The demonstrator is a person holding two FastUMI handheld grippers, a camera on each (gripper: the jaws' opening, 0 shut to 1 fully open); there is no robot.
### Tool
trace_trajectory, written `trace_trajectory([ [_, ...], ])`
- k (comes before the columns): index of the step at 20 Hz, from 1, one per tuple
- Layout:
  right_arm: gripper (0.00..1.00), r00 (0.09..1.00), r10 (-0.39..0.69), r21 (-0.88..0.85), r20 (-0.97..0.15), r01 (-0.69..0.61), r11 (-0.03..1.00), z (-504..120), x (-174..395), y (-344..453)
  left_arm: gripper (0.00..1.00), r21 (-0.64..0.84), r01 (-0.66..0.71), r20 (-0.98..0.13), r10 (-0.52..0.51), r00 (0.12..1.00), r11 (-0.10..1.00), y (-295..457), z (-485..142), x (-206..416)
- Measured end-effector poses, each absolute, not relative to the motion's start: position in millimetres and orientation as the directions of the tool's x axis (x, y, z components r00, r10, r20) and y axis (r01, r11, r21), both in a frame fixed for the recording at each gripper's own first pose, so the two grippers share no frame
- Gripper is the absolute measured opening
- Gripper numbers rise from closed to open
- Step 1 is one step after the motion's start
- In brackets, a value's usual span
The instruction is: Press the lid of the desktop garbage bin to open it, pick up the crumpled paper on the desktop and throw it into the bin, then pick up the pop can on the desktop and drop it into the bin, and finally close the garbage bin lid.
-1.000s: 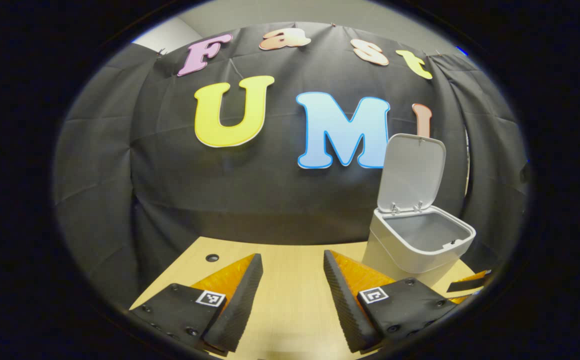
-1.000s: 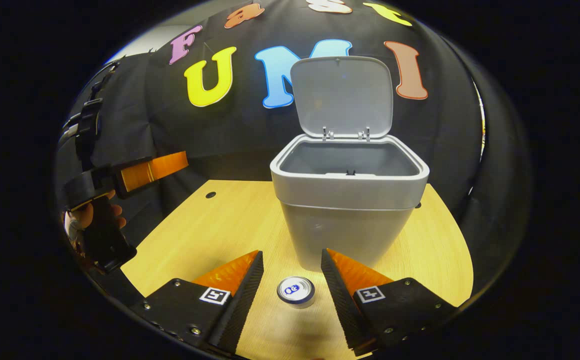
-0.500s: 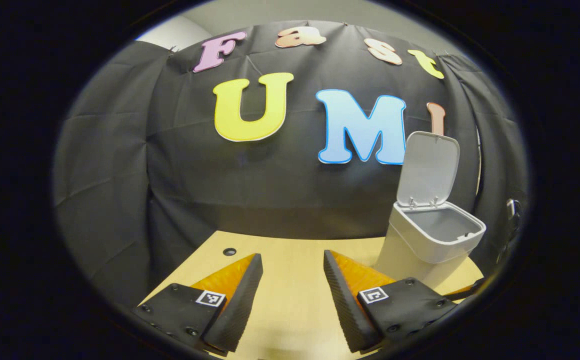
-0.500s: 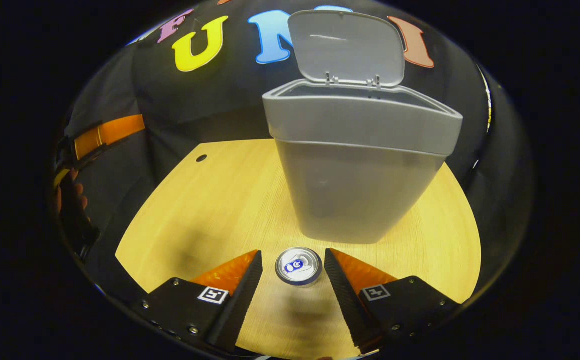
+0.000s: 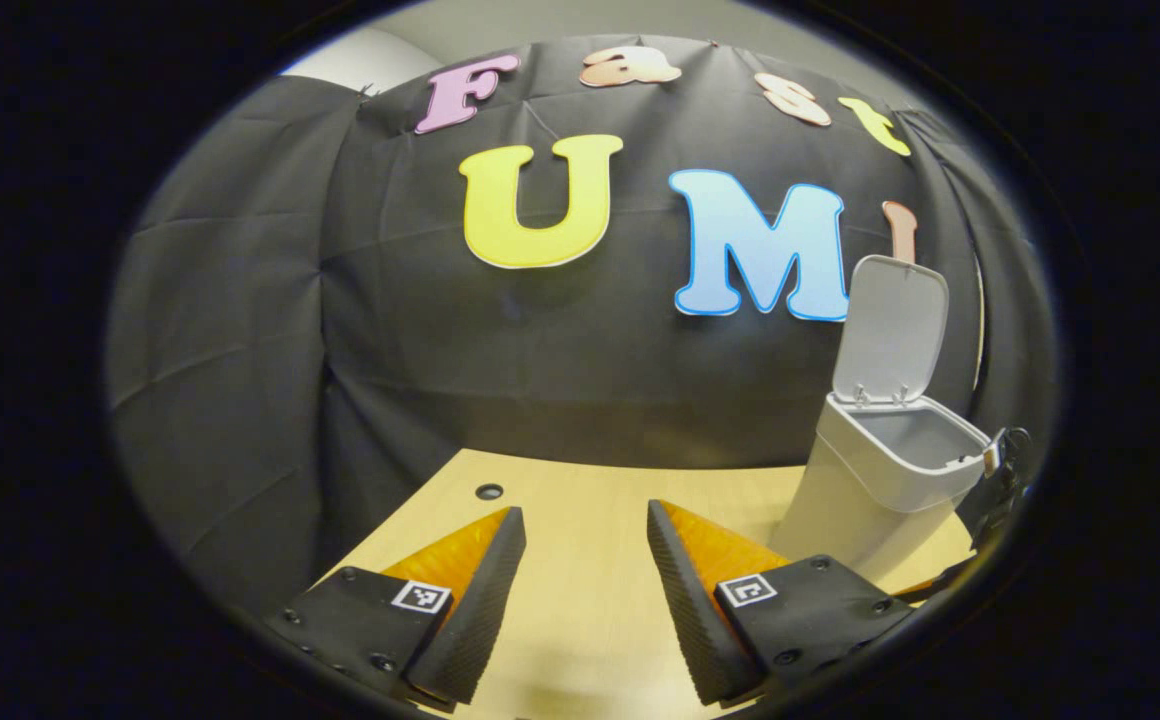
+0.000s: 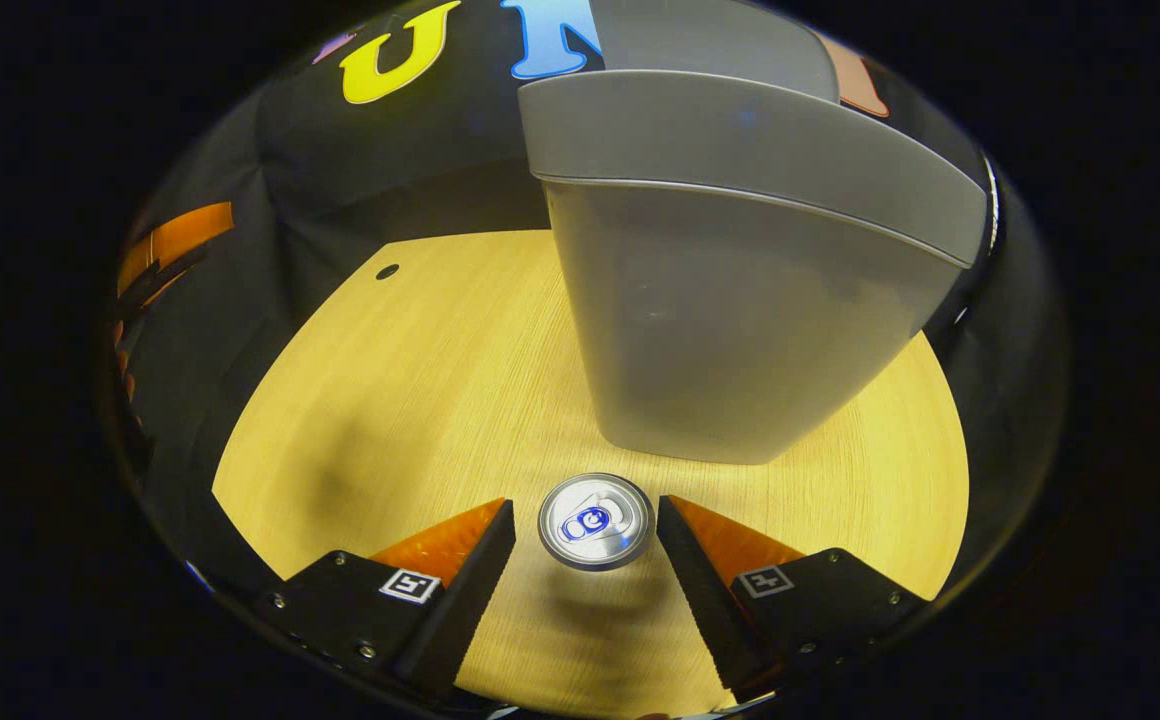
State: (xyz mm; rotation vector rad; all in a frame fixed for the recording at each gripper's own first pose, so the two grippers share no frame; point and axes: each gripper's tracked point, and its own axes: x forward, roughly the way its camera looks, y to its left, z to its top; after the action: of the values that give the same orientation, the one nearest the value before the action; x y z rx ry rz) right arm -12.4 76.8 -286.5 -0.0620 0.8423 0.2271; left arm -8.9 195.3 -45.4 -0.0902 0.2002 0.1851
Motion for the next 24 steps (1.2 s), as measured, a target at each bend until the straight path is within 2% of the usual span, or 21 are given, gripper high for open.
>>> trace_trajectory([
  [5, 0.92, 0.613, 0.161, 0.022, -0.774, -0.228, 0.973, -298.7, -8.7, 77.7, 0.79, -0.059, -0.179, -0.216, 0.163, 0.963, 0.982, 193.8, -49.8, 3.6],
  [9, 0.90, 0.607, 0.146, -0.004, -0.781, -0.239, 0.971, -305.7, -5.5, 78.2, 0.85, -0.054, -0.167, -0.227, 0.151, 0.962, 0.984, 191.8, -52.9, 8.5],
  [10, 0.86, 0.611, 0.143, -0.009, -0.778, -0.238, 0.971, -304.3, -4.9, 77.8, 0.85, -0.054, -0.168, -0.228, 0.151, 0.962, 0.984, 192.9, -53.5, 7.5],
  [12, 0.85, 0.628, 0.139, -0.018, -0.766, -0.237, 0.971, -298.7, -3.6, 77.6, 0.85, -0.054, -0.167, -0.230, 0.150, 0.961, 0.985, 193.2, -54.1, 7.3],
  [15, 0.85, 0.645, 0.153, -0.005, -0.749, -0.236, 0.972, -289.6, -4.8, 80.8, 0.85, -0.057, -0.161, -0.229, 0.144, 0.963, 0.985, 191.0, -52.8, 7.3],
  [16, 0.85, 0.655, 0.163, 0.002, -0.738, -0.239, 0.971, -283.4, -4.5, 82.7, 0.82, -0.061, -0.157, -0.228, 0.139, 0.964, 0.986, 188.7, -53.1, 8.1],
  [22, 0.85, 0.715, 0.213, 0.035, -0.665, -0.256, 0.966, -246.7, -5.8, 91.3, 0.85, -0.075, -0.137, -0.223, 0.117, 0.968, 0.988, 179.3, -50.2, 6.2],
  [23, 0.85, 0.726, 0.225, 0.044, -0.650, -0.259, 0.965, -238.7, -8.0, 94.2, 0.82, -0.076, -0.134, -0.223, 0.114, 0.968, 0.988, 178.1, -50.2, 6.0],
  [24, 0.85, 0.736, 0.236, 0.052, -0.635, -0.264, 0.963, -231.3, -8.7, 95.5, 0.85, -0.077, -0.132, -0.224, 0.112, 0.968, 0.988, 177.3, -50.8, 5.3],
])
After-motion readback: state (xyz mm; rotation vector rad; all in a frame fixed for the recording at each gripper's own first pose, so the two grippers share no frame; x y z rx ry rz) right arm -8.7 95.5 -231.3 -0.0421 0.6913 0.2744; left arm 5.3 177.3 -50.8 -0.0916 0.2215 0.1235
